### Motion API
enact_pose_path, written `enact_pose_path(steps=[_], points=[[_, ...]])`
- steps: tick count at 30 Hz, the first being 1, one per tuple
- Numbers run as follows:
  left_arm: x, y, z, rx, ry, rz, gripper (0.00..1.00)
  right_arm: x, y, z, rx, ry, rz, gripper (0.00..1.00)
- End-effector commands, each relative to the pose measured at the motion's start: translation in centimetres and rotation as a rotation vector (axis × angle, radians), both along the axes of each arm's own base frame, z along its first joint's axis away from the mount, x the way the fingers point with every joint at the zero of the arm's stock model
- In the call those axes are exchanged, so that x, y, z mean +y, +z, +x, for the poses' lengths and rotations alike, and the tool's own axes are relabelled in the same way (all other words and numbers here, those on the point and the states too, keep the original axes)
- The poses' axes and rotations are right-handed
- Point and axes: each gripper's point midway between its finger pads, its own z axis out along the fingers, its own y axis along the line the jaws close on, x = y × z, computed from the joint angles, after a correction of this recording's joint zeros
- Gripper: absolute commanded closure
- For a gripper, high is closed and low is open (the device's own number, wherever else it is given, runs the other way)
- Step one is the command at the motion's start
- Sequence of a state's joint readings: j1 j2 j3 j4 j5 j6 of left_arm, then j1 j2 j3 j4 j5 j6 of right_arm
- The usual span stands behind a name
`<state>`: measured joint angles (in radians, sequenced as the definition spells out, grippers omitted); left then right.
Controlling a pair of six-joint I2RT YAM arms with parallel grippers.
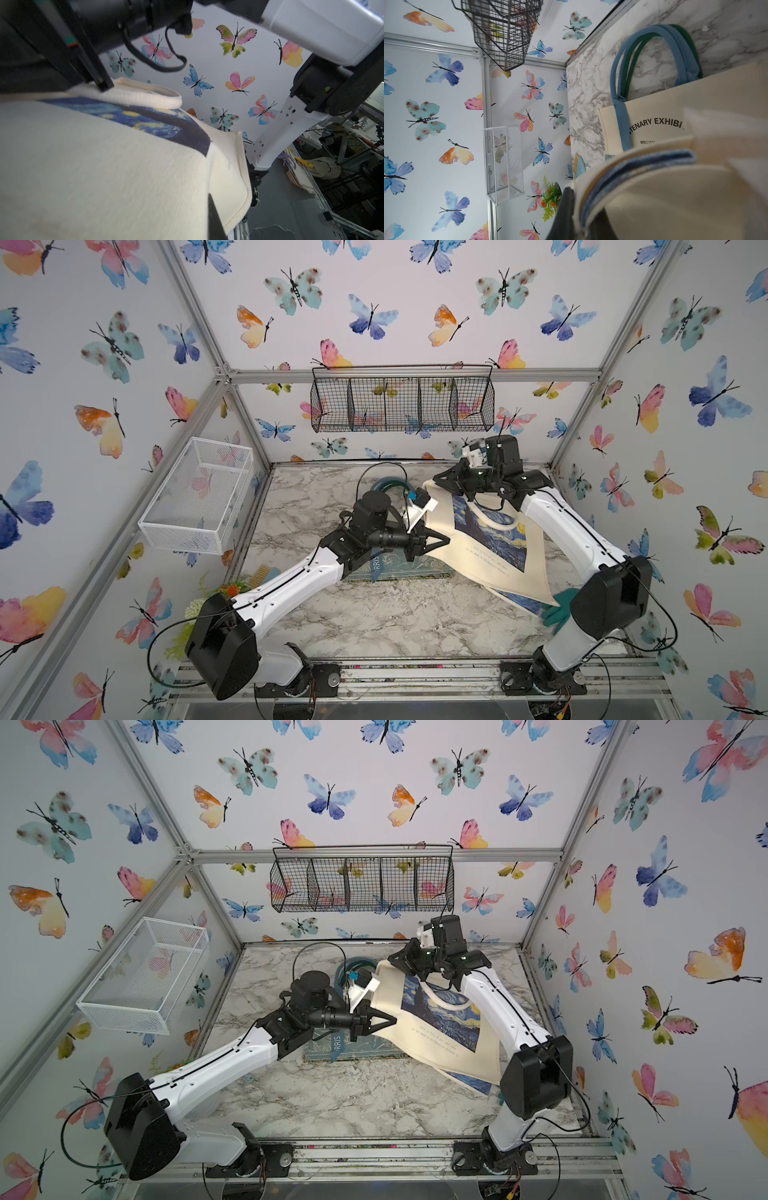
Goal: Put away the canvas bag
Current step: Press the canvas bag, then place the canvas bag at the center of the board.
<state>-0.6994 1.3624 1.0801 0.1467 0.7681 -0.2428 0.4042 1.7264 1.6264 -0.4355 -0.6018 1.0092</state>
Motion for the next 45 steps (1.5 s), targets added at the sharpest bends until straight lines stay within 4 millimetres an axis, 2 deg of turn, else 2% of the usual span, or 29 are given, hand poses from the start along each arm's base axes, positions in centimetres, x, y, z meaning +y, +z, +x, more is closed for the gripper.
enact_pose_path(steps=[1,4,7,16,21,25,28,33,36,45], points=[[3.9,10.4,3.0,-0.144,0.091,-0.254,1.0,-0.4,-2.8,2.3,0.018,-0.014,-0.062,0.98],[6.4,9.8,6.0,-0.111,0.182,-0.268,1.0,0.9,-3.1,3.6,0.017,0.003,-0.042,0.98],[8.0,9.5,7.5,-0.112,0.23,-0.276,1.0,1.9,-2.3,4.9,0.002,0.01,-0.009,0.98],[9.7,9.4,10.7,-0.119,0.275,-0.273,1.0,4.2,1.8,10.1,-0.099,-0.005,0.059,0.98],[11.2,8.8,13.3,-0.12,0.315,-0.269,1.0,5.8,2.5,12.7,-0.168,0.016,0.128,0.98],[12.4,7.7,15.3,-0.121,0.356,-0.265,1.0,7.6,3.0,13.6,-0.267,0.095,0.214,0.98],[12.9,6.3,16.6,-0.112,0.377,-0.249,1.0,8.3,2.4,14.1,-0.311,0.127,0.236,0.98],[13.8,3.5,18.0,-0.062,0.378,-0.225,1.0,9.9,-0.8,13.7,-0.268,0.184,0.248,0.98],[14.2,2.7,17.6,-0.054,0.398,-0.222,1.0,10.7,-2.3,13.2,-0.237,0.206,0.262,0.99],[15.5,1.0,15.4,-0.047,0.476,-0.15,1.0,13.1,-4.6,11.8,-0.188,0.268,0.288,0.99]])
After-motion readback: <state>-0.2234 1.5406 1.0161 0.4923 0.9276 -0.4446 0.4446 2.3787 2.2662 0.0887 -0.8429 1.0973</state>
